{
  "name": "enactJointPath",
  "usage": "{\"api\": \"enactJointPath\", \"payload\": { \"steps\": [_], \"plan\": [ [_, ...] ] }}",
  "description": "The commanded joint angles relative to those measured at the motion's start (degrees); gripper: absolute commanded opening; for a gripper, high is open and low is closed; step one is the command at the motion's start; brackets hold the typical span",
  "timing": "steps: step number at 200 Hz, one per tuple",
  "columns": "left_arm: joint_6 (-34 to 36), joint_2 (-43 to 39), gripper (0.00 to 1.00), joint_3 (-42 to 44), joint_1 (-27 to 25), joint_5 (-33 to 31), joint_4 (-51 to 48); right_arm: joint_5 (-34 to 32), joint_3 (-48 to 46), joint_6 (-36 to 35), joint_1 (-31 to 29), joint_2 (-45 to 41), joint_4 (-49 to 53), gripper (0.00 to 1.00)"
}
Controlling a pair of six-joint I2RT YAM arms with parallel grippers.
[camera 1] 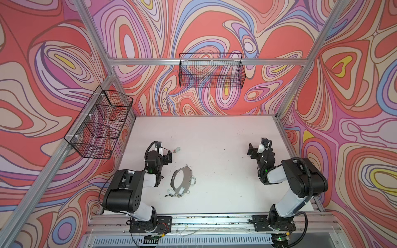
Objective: Put the keys on the keyring
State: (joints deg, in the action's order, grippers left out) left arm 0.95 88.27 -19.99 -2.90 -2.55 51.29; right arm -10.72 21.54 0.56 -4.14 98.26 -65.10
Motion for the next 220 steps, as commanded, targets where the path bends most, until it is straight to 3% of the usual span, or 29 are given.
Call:
{"api": "enactJointPath", "payload": {
  "steps": [1, 220],
  "plan": [
    [1.05, -0.09, 1.0, -0.49, 0.26, 0.67, 1.62, 0.41, 0.61, 0.02, 0.28, -0.24, -0.12, 0.98],
    [1.13, -0.82, 1.0, -1.38, 0.35, 0.8, -0.08, 0.57, 0.76, 0.33, 0.32, -0.22, 0.28, 0.98]
  ]
}}
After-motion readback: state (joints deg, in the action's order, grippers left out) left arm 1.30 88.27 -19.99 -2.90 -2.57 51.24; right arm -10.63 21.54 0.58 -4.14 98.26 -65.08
